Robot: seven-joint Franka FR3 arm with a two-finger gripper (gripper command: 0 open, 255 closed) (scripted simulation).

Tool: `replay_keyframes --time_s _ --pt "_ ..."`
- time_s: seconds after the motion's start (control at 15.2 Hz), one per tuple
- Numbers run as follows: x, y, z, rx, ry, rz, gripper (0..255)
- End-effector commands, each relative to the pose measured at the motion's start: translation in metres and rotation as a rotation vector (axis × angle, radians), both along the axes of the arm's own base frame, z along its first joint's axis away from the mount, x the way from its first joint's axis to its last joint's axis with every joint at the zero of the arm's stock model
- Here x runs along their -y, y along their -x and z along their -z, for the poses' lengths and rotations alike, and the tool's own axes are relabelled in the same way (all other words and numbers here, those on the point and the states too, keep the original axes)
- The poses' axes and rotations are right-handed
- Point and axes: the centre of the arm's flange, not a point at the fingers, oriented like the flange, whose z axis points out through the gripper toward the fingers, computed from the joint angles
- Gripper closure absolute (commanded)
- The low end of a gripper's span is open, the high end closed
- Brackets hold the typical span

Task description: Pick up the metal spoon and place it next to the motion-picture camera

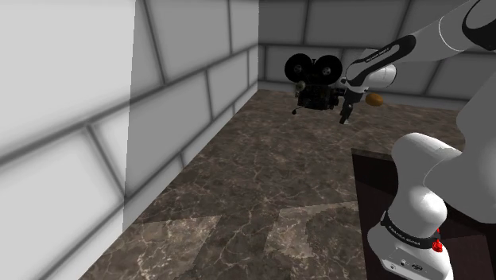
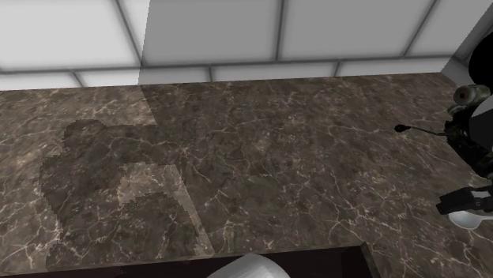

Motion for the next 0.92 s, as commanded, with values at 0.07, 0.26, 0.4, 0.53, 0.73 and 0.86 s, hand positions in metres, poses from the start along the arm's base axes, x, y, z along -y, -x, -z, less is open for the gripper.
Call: replay_keyframes --time_s 0.07,0.26,0.4,0.53,0.73,0.86 --pt "0.000 0.000 0.000 0.000 0.000 0.000 0" --pt "0.000 0.006 -0.039 0.000 0.000 0.000 0" --pt "0.001 0.008 -0.049 0.000 0.000 0.000 0" --pt "0.001 0.008 -0.049 0.000 0.000 0.000 0" --pt "0.001 0.008 -0.049 0.000 0.000 0.000 0" --pt "0.001 0.008 -0.049 0.000 0.000 0.000 0"
